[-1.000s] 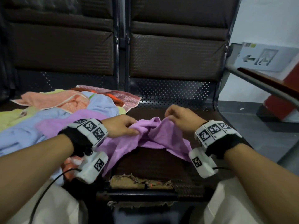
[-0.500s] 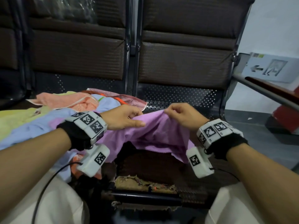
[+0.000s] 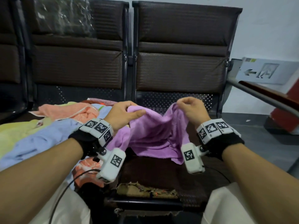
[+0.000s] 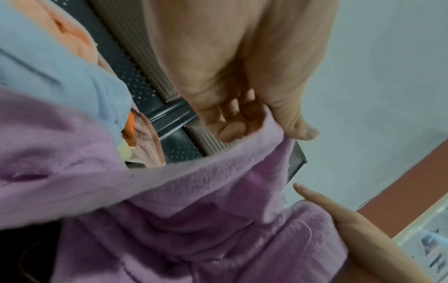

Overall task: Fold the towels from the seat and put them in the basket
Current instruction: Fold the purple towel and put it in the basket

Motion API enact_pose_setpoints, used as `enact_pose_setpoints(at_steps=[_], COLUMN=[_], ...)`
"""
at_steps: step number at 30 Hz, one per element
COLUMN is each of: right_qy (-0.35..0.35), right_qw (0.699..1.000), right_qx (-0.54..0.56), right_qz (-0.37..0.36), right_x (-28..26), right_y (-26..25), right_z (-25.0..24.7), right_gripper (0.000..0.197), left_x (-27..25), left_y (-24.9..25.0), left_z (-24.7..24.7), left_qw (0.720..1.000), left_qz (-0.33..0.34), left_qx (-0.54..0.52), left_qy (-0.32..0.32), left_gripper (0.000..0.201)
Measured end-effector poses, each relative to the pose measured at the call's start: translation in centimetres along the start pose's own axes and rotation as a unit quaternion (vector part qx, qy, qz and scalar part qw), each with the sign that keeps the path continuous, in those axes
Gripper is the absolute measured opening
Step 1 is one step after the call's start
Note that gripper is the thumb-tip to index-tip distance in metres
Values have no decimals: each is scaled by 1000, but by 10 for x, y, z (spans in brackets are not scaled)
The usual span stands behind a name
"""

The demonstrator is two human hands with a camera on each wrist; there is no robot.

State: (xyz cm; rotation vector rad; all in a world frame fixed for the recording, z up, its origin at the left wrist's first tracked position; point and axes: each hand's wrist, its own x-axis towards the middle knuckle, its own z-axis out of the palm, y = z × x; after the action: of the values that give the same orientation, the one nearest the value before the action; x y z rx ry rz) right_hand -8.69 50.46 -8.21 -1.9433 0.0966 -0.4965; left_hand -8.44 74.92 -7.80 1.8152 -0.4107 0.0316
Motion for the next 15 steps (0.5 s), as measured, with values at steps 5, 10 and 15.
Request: enact_pose_setpoints(at_steps=[5, 10, 15], right_qy=[-44, -186, -243], right_qw=[992, 968, 915], right_qx=[119, 162, -313], right_qz=[-25, 47, -78], right_x=[-5, -12, -22], right_y=[-33, -39, -26], right_z=[7, 10, 10], right_gripper=[18, 26, 7], left_x=[6, 10, 8], left_y=[7, 6, -1], left_z=[0, -7, -13], left_qw=[990, 979, 977], left_qz=[-68, -106, -130], left_qx=[-116, -161, -150], left_qy=[39, 60, 84], left_gripper=[19, 32, 24])
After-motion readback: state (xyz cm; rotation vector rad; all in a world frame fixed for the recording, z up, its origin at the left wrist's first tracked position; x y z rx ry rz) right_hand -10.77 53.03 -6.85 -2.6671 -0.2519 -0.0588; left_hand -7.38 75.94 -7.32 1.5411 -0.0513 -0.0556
